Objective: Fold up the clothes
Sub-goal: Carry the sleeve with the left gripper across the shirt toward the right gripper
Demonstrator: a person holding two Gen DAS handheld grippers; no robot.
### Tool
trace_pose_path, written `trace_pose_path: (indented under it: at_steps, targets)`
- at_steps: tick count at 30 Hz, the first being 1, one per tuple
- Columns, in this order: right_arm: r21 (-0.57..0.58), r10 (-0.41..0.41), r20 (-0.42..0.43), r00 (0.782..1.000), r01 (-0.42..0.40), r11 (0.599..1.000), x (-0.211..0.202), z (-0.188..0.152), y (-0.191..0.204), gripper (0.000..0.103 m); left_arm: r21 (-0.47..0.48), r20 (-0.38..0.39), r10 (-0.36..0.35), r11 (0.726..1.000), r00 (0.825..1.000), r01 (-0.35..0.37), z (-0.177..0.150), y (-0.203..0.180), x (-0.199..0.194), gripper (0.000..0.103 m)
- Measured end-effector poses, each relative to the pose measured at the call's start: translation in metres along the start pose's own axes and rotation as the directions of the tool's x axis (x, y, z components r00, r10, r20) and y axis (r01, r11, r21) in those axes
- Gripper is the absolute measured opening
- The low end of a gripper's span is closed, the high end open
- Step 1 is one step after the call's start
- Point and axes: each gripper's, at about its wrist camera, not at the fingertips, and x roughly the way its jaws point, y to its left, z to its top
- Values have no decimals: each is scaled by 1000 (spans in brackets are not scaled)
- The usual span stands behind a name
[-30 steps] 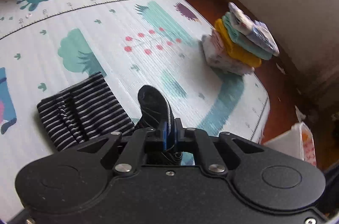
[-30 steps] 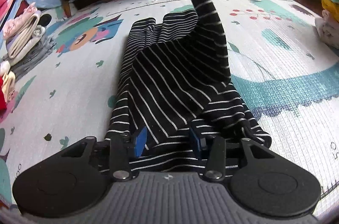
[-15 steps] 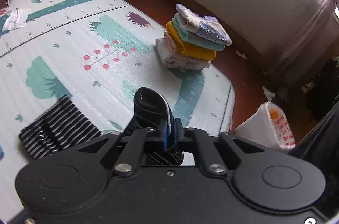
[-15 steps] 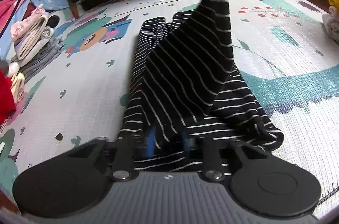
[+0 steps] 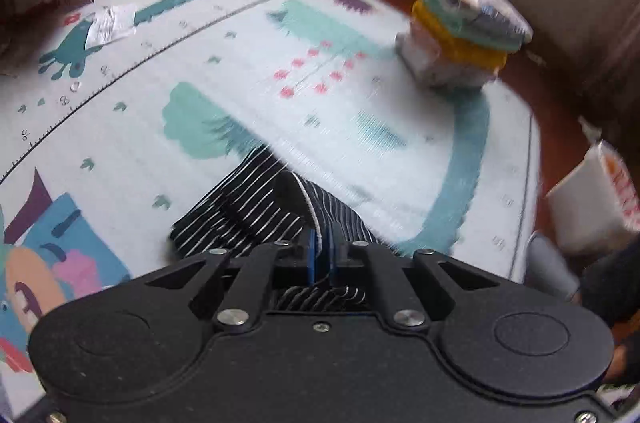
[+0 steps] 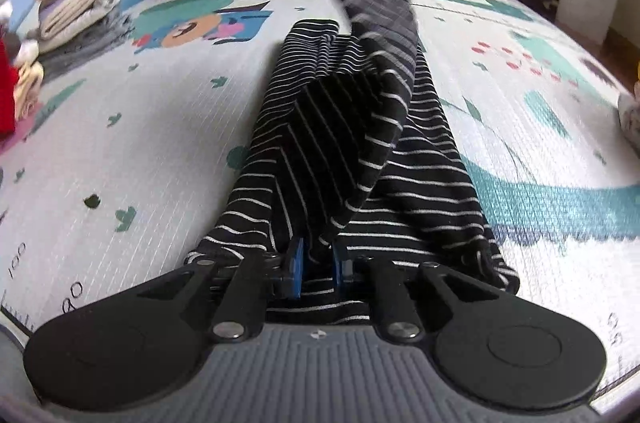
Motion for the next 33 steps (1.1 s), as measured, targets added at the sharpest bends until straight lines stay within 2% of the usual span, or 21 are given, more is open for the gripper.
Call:
trace_pose_path:
  at_steps: [1,3,5,7,10,14,15,18,20,23,24,26,28,31,33]
  targets:
    - [2,0,0,1000,0,1000,0,1,0,18,4,-15,26,1000,1000,-26,-2,6,4,4]
    - [21,-5,1,1000,5,1000,-1,3,-1,22,13,-23,26,1000,999,-26,-6,15,6,4]
    - [18,-27,14,1000,27,999,-2,6,0,37,63,-45,81,995,996,-78,-8,18,10,4]
    - [7,-33,36,999,33,999,-3,9,1,38,56,-41,68,996,997,-66,-9,23,11,4]
    - [-18,-11,47,999,11,1000,-1,14,3,37,63,7,17,998,1000,-17,-6,20,2,4]
    - [-26,34,19,999,-33,999,2,12,3,22,89,95,-62,995,994,54,12,0,-19,4]
    - [-31,37,13,999,-36,999,2,11,4,21,101,119,-101,991,988,89,17,-9,-26,4]
    - [-28,-40,14,999,40,999,-3,7,4,21,171,144,-160,976,977,135,29,-40,-37,4]
    - [-40,-96,66,993,99,994,-15,4,6,23,212,143,-198,963,970,165,34,-61,-39,4]
    - [-131,-67,129,989,85,988,-26,4,23,25,265,122,-220,947,968,181,35,-85,-35,4]
    - [-146,-52,137,989,72,987,-26,8,30,28,278,114,-223,943,968,184,35,-91,-33,4]
    - [-178,-24,159,987,52,983,-22,19,45,59,275,107,-228,942,968,192,32,-92,-30,4]
    - [-213,2,187,982,38,976,-15,33,58,67,265,105,-226,945,968,192,30,-91,-30,4]
    - [-250,20,223,975,38,968,3,57,68,70,248,108,-226,949,968,194,27,-85,-31,4]
    - [-243,15,219,976,40,969,18,70,69,71,241,108,-228,951,968,197,25,-83,-32,4]
